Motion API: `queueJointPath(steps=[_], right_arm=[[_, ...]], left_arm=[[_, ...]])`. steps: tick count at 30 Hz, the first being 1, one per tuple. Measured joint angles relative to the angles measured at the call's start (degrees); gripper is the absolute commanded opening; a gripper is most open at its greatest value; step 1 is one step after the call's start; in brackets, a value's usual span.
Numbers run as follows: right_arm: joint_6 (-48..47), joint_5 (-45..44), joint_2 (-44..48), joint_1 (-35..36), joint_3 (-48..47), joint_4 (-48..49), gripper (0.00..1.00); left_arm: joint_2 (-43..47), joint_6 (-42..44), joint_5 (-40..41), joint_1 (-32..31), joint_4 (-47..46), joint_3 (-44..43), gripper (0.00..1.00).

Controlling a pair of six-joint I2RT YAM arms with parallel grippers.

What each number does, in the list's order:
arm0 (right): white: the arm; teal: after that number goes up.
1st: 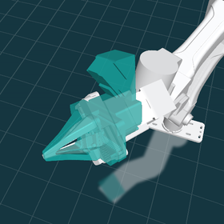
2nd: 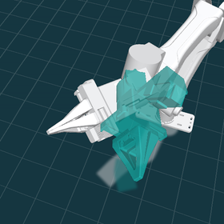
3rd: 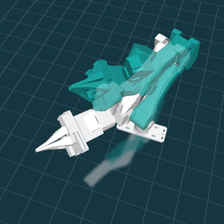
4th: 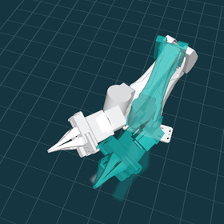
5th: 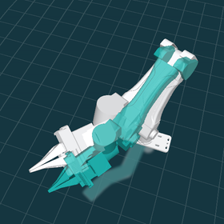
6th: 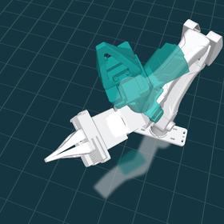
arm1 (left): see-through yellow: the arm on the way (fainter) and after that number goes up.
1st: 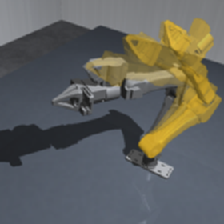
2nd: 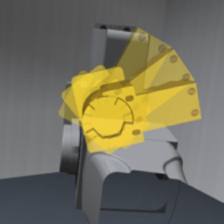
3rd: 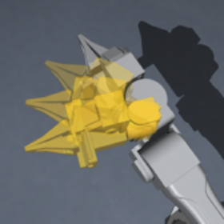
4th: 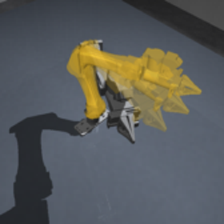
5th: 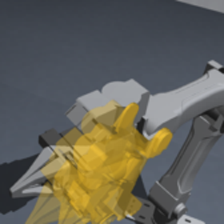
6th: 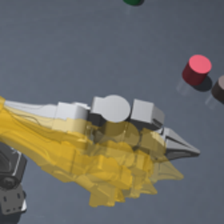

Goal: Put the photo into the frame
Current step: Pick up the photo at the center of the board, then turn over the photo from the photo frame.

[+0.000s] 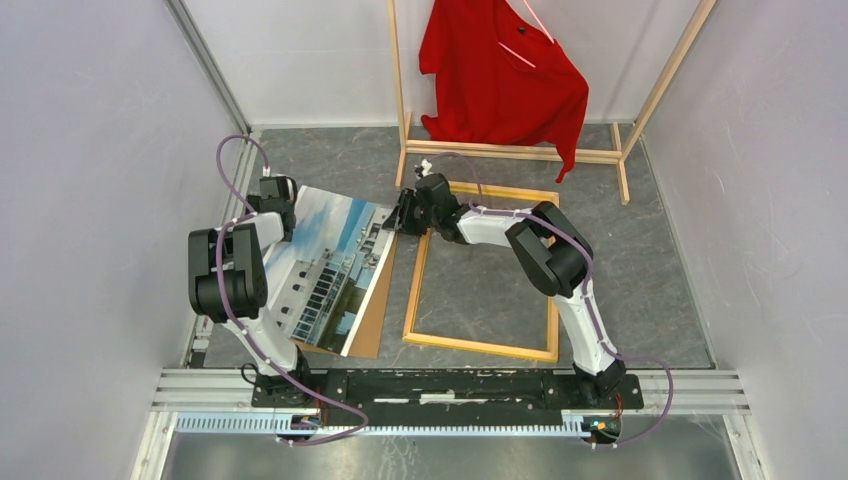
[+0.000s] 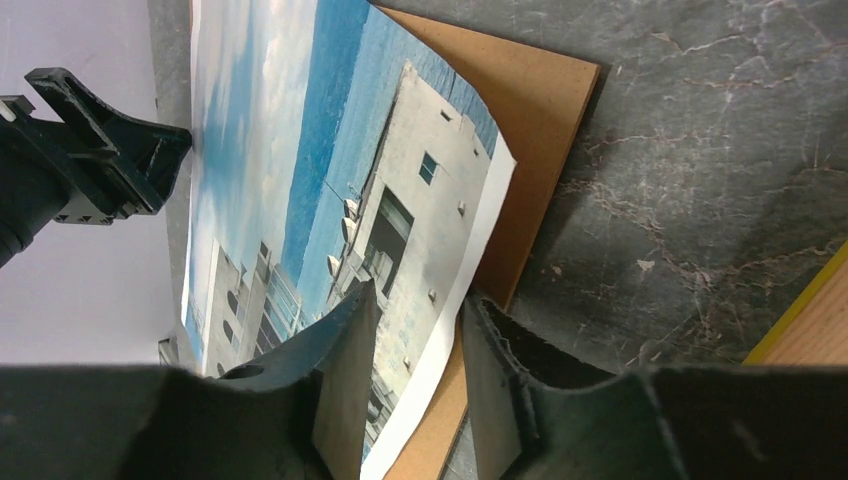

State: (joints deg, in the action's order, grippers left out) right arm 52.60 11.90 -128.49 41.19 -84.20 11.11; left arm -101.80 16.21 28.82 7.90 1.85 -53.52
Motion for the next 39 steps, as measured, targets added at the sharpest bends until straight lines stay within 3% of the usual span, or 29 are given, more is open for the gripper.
queueJointPath(steps=[9, 15, 17, 19, 24, 30, 35, 39], right_arm=[[0.7, 0.2, -0.2, -0.3, 0.0, 0.6, 0.02], [-0.3, 1.6, 6.1, -1.2, 5.2, 2.2, 0.00], [-2.6, 1.6, 11.3, -2.0, 6.9, 0.1, 0.00], [-6.9, 0.9, 19.0, -3.1, 7.3, -4.2, 0.00], [-18.1, -4.1, 39.7, -5.8, 5.9, -16.3, 0.00], [-30.5, -19.8, 61.3, -7.0, 1.7, -38.4, 0.00], [-35.7, -34.4, 73.0, -7.1, -3.7, -56.2, 0.00], [-38.1, -41.7, 76.1, -7.2, -15.3, -67.3, 0.00]], left_arm=[[0.1, 0.1, -0.5, 0.0, 0.9, -0.5, 0.78], [0.9, 0.1, -2.2, 1.0, 6.5, -2.3, 0.84], [1.4, 0.2, -2.8, 1.4, 9.0, -2.8, 0.92], [2.1, 0.4, -3.6, 1.8, 11.3, -3.1, 0.99], [3.7, 0.5, -5.8, 2.1, 16.2, -3.4, 1.00], [4.8, 0.5, -7.0, 2.1, 18.3, -3.4, 1.00], [5.7, 0.5, -8.0, 2.1, 19.1, -3.1, 1.00], [6.0, 0.5, -8.5, 2.1, 19.4, -2.9, 1.00]])
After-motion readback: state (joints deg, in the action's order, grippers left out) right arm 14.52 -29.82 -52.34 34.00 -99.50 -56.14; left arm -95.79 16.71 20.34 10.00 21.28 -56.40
